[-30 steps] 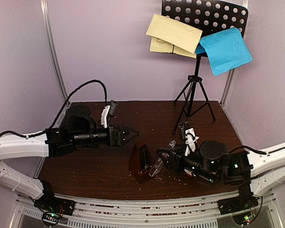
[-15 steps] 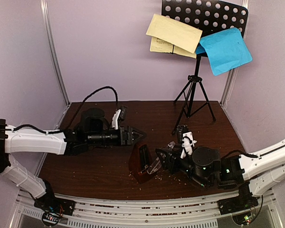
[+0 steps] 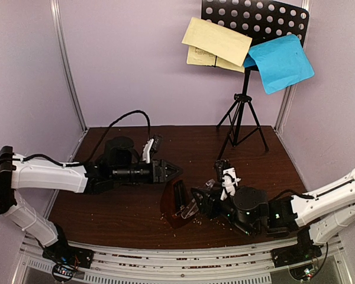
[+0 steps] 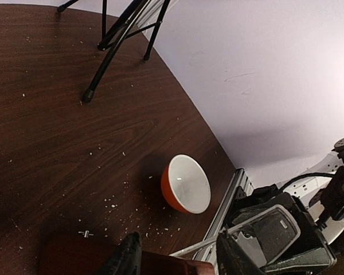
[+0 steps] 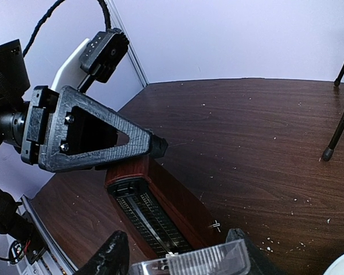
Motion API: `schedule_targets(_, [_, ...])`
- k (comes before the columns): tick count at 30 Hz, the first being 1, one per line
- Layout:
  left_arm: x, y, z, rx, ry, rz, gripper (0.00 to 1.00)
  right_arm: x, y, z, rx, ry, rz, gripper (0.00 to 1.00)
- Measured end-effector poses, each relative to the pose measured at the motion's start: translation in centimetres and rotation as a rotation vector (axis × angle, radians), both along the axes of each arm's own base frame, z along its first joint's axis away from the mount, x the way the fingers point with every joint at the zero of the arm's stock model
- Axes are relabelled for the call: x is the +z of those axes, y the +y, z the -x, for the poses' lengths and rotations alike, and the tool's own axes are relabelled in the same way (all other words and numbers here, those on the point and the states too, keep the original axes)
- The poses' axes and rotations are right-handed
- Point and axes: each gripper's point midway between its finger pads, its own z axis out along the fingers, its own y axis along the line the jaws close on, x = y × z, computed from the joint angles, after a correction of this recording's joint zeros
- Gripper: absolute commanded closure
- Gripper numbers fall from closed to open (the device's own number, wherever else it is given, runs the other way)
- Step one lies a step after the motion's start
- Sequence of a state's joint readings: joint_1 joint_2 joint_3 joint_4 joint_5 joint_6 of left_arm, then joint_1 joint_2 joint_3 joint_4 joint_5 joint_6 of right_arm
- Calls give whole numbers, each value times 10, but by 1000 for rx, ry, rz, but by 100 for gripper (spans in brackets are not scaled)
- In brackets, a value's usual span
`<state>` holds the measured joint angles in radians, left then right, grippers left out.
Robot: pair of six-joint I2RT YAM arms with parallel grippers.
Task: Pack up the instrument practice props
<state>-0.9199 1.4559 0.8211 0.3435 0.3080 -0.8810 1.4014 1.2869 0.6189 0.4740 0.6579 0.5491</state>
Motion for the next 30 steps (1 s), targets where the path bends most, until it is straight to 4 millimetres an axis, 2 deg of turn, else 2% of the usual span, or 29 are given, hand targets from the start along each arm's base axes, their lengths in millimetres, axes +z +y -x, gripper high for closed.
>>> schedule_targets(7, [-2,0,0,-2,-1,-8,59,2,4,1,10,-2,-20,48])
schedule_targets(20, [-8,3,0,-2,-42,-18,59,3,8,0,11,-7,-32,48])
schedule_targets(30, [-7,2,5,-27,-62,12,59,-18,15,-3,2,-34,44,49])
